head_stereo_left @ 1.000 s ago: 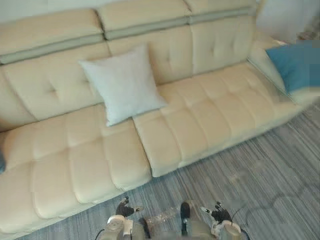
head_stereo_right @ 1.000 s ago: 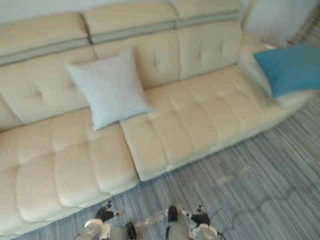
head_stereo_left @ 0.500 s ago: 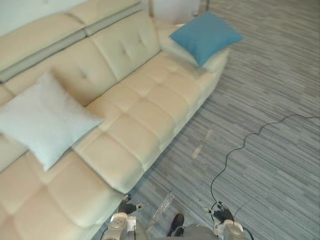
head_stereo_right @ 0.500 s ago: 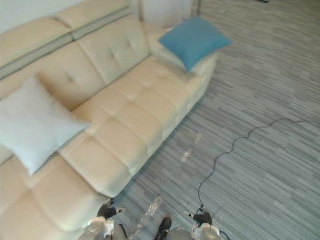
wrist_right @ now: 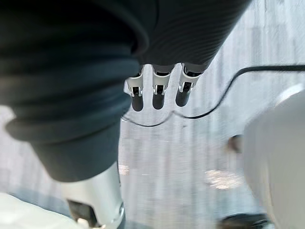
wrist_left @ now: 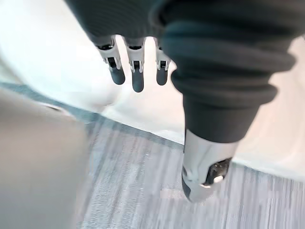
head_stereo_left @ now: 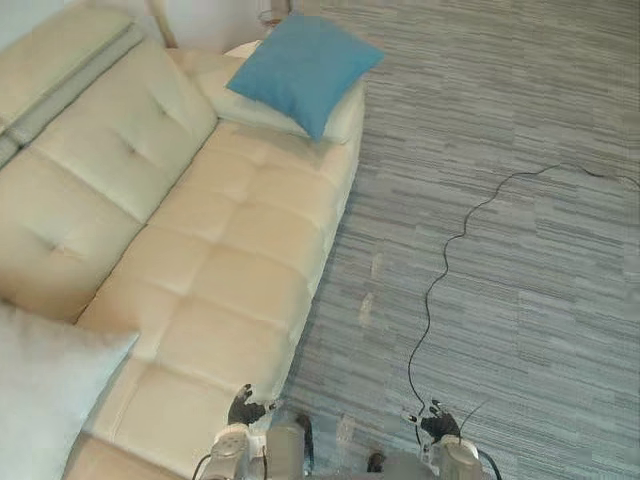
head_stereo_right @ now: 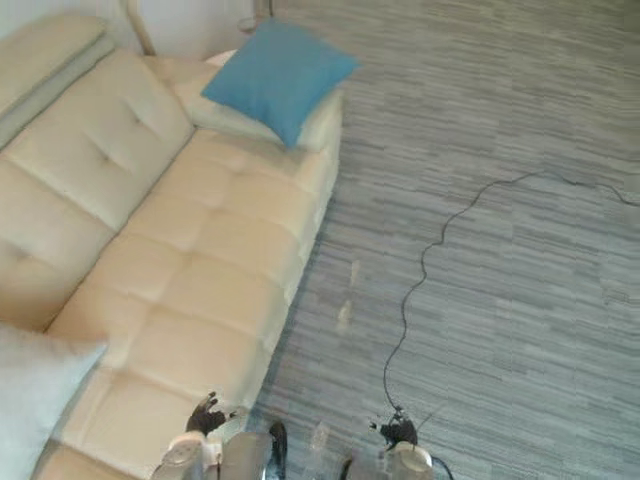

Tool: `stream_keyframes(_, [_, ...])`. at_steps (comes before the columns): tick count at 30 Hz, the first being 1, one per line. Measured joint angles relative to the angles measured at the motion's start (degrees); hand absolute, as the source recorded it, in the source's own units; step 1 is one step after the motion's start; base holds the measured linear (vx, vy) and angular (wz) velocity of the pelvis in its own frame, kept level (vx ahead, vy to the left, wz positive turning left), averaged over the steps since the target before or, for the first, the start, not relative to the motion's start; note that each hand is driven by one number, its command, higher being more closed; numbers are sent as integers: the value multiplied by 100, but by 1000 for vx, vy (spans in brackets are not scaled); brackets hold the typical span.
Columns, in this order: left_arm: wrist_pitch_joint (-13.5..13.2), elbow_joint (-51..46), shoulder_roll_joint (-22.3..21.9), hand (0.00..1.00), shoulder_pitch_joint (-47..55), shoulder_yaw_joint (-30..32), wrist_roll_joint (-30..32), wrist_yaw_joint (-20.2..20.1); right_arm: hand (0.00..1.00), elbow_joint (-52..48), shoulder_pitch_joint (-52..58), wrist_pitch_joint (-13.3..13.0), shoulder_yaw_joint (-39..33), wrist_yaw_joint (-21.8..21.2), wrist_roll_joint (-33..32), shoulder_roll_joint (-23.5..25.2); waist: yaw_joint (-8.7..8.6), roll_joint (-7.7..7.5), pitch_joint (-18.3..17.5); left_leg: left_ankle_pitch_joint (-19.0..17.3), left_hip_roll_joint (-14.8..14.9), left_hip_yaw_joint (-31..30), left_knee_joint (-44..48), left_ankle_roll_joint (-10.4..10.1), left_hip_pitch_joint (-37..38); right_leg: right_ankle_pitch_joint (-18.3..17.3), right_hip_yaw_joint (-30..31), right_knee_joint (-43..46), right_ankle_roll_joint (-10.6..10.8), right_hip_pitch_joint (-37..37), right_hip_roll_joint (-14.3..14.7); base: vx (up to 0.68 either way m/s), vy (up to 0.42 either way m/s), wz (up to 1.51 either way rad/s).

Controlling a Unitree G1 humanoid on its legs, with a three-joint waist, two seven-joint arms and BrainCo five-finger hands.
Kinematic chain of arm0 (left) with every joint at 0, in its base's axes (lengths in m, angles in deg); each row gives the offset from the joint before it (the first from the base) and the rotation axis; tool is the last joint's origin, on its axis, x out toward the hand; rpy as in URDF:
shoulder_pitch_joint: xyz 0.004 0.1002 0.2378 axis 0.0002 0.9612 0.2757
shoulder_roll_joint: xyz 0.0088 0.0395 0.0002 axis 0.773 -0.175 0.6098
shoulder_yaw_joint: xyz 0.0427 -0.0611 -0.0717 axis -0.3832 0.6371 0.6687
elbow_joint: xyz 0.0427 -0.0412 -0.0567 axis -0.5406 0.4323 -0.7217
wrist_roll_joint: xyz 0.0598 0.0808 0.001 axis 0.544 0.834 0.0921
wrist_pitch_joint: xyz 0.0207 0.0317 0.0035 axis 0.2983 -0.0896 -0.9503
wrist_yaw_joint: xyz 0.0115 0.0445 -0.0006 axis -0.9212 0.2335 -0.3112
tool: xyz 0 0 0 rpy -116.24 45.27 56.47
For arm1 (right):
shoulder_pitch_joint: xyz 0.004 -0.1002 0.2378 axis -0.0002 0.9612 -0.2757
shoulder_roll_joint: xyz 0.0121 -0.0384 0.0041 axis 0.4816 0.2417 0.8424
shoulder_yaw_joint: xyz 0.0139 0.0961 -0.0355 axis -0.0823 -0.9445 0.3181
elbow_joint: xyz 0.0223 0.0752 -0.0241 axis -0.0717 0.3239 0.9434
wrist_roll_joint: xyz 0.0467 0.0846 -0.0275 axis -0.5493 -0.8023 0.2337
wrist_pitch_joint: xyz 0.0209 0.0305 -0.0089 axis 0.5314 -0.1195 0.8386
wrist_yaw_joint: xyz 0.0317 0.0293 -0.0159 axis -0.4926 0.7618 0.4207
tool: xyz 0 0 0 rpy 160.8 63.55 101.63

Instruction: Pick up cushions and gather them together orderly.

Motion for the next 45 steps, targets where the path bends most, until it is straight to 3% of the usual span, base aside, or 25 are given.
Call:
stream_keyframes(3, [25, 28, -7, 0, -212, -398, 0, 3, 0, -48, -37, -26, -152, -19, -30, -45, -185, 93, 24, -11, 138, -292, -492, 15, 638, -300, -1208, -27, -538, -324, -331, 427, -59, 34])
stream_keyframes(5, [37, 27, -32, 0, -272, -476, 2, 3, 0, -183, -18, -34, -154, -20, -30, -54, -217, 135, 47, -10, 274, -322, -613, 13, 795, -286, -1430, -364, -556, -536, -324, 454, -183, 18])
stream_keyframes(7, [50, 41, -69, 0, -318, -522, 28, 4, 0, -372, -6, -42, -157, -11, -31, -115, -244, 193, 81, -17, 553, -318, -713, -109, 1067, 226, -1786, -1229, -564, -935, -298, 481, -245, 5])
stream_keyframes(8, [50, 56, -15, 0, -292, -570, 48, 3, 0, -406, 76, -48, -156, -8, -31, -81, -249, 59, 32, -83, 554, -311, -711, -389, 1257, 1087, -1877, -2112, -772, -910, -288, 498, -260, 3])
stream_keyframes(9, [59, 199, -89, 0, -292, -530, 56, 9, 0, -379, 107, -29, -176, -25, -30, -130, -266, 203, 39, -235, 747, -365, -600, -629, 1405, 1455, -1929, -1852, -1140, -921, -248, 490, -246, 1])
stream_keyframes(10, [57, 224, -125, 0, -299, -515, 62, -3, 0, -381, 86, -29, -193, -11, -34, -171, -271, 242, 20, -180, 813, -370, -455, -708, 1353, 1311, -1950, -1702, -1189, -926, -231, 473, -259, 8])
stream_keyframes(11, [54, 269, -202, 0, -320, -512, 104, -8, 0, -369, 90, -37, -280, -13, -44, -230, -352, 213, -4, 67, 830, -469, 24, -987, 1190, 941, -1973, -1599, -1142, -816, -230, 352, -205, 8])
stream_keyframes(12, [53, 272, -233, 0, -316, -509, 115, -8, 0, -363, 100, -35, -309, -14, -48, -252, -368, 230, -9, 145, 857, -487, 229, -1021, 1146, 891, -1990, -1596, -1150, -774, -215, 442, -282, 7])
stream_keyframes(14, [44, 306, -312, 0, -291, -477, 99, -32, 0, -304, 205, -31, -266, -16, -139, -269, -399, 284, 32, 1064, 1101, -678, 2381, -988, 316, 687, -1996, -2150, -1175, 29, 121, 433, -252, -11])
stream_keyframes(15, [43, 317, -313, 0, -237, -454, 98, -40, 0, -285, 202, -32, -265, -18, -142, -271, -385, 270, 44, 973, 1136, -669, 2675, -1004, 216, 685, -1980, -2258, -1181, 149, 180, 402, -195, -35])
stream_keyframes(17, [-9, 234, -281, 0, -237, -367, 37, -47, 0, -122, 202, -26, -273, -20, -160, -245, -265, 192, 87, 181, 1065, -404, 3428, -681, -433, 679, -1763, -2859, -1191, 945, 387, 384, -128, -50])
stream_keyframes(20, [-77, 98, -281, 0, -245, -336, 35, -39, 0, -132, 103, -36, -278, 0, -217, -241, -158, 174, 112, -59, 696, -154, 2126, -562, -1038, 695, -1428, -3174, -1153, 1395, 360, 414, 19, -69])
stream_keyframes(22, [-71, 83, -288, 0, -247, -338, 37, -31, 0, -149, 70, -48, -278, 13, -238, -214, -159, 167, 115, 185, 484, -184, 972, -539, -1090, 660, -1308, -3318, -978, 1567, 317, 340, 158, -61])
stream_keyframes(23, [-69, 91, -345, 0, -212, -343, 42, -21, 0, -151, 79, -86, -261, 39, -236, -274, -142, 330, 102, 1259, 388, -436, -425, -597, -1093, 540, -1149, -3511, -669, 1756, 466, 327, 217, -52])
stream_keyframes(24, [-73, 80, -348, 0, -202, -342, 39, -21, 0, -143, 71, -84, -252, 43, -237, -263, -113, 339, 99, 1551, 424, -482, -419, -545, -1075, 517, -1090, -3533, -628, 1792, 490, 409, 241, -55])
stream_keyframes(26, [-65, 54, -110, 0, -277, -337, 41, -15, 0, -118, 62, -76, -93, 37, -233, 91, -113, -177, 51, 1255, 50, -275, -529, -243, -996, 475, -855, -3732, -463, 1870, 157, 397, 131, -19])
stream_keyframes(29, [-38, 32, -50, 0, -294, -305, 33, -40, 0, -108, 71, -72, -94, 35, -210, 130, -53, -249, 34, 791, -22, -133, -124, -155, -1013, 433, -651, -3384, -336, 1838, -31, 374, 117, -23])
stream_keyframes(31, [-34, 36, -56, 0, -220, -220, -24, -41, 0, -82, 45, -73, -75, 15, -182, 143, 75, -199, 21, 585, 38, 153, -127, -105, -604, 337, -360, -2175, -199, 1448, -224, 401, 148, -67])
stream_keyframes(33, [-15, 64, 22, 0, -148, -258, -79, -38, 0, -84, -32, -79, -86, -39, -174, 172, 58, -189, 13, 257, -1, 220, -167, -5, -57, 414, -407, 140, 165, 614, -664, 381, 61, -12])
stream_keyframes(34, [-15, 66, 31, 0, -145, -292, -84, -35, 0, -84, -18, -79, -96, -43, -174, 171, 42, -188, 14, 238, -1, 213, -175, -2, 11, 334, -490, 349, 106, 547, -717, 395, -29, 43])
stream_keyframes(36, [-18, 64, 74, 0, -126, -513, -124, -33, 0, -87, 41, -72, -100, -60, -170, 164, -1, -104, 26, 207, 100, 69, -446, -3, 475, -38, -1514, 535, -387, 184, -937, 405, -93, 37])
stream_keyframes(40, [2, 51, -24, 0, -109, -507, -128, -10, 0, -192, -52, -87, -98, -82, -134, 67, -25, 117, 41, 208, 444, -3, -592, -10, 727, -5, -1821, -482, -432, -488, -810, 320, -181, 11])
stream_keyframes(42, [0, 46, -30, 0, -68, -509, -122, -10, 0, -189, -54, -84, -79, -79, -134, 2, -56, 81, 18, 141, 572, -36, -619, -360, 956, 753, -1481, -1724, -427, -593, -656, 390, -333, 16])
stream_keyframes(43, [-5, 156, -94, 0, 1, -463, -120, -2, 0, -126, -2, -70, -46, -87, -132, -82, -62, 135, -28, -55, 742, -180, -620, -664, 1149, 1436, -1244, -1945, -930, -610, -511, 457, -370, 5])
stream_keyframes(45, [-14, 158, -207, 0, 52, -457, -107, -26, 0, -125, 21, -75, -56, -72, -135, -183, -94, 236, -130, 65, 872, -297, -590, -727, 1130, 1246, -1286, -1874, -959, -599, -371, 327, -255, 1])
